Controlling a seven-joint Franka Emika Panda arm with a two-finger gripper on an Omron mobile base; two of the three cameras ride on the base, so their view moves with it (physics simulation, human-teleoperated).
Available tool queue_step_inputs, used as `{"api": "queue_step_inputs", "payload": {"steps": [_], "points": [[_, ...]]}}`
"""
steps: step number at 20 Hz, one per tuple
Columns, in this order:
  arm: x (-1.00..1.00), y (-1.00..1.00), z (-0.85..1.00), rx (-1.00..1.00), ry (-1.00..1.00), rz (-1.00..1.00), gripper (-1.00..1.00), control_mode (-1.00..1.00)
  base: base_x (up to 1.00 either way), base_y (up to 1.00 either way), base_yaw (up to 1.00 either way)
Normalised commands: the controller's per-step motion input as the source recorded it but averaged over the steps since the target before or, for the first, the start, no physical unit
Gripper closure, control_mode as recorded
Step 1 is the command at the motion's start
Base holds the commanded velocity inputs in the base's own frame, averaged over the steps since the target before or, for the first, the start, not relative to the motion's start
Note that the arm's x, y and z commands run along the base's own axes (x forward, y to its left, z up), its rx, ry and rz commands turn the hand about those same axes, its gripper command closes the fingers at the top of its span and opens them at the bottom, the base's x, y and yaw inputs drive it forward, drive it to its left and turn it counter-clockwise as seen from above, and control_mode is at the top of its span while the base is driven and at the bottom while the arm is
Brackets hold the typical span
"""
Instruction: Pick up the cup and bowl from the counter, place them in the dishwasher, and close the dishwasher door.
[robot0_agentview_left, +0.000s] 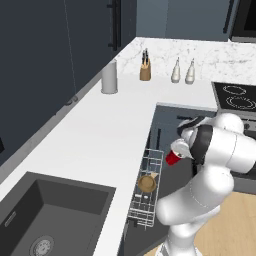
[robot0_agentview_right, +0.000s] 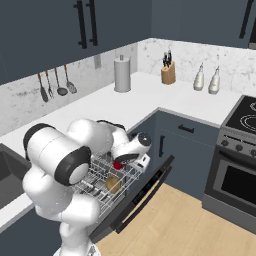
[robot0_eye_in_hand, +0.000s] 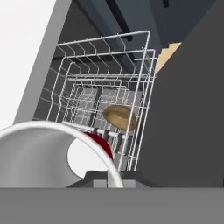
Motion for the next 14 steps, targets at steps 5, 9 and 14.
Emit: {"api": "queue_step_inputs", "payload": {"steps": [5,9,14], "points": [[0.55,-0.01,-0.03,0.0,0.05,0.06,1.0,-1.0,0.0,0.0,0.0],[0.42,0.0,-0.17,0.0,0.0,0.14,1.0,-1.0,0.0,0.0,0.0],[0.41,0.0,-0.33,0.0,0.0,0.15,1.0,-1.0,0.0,0.0,0.0]]}}
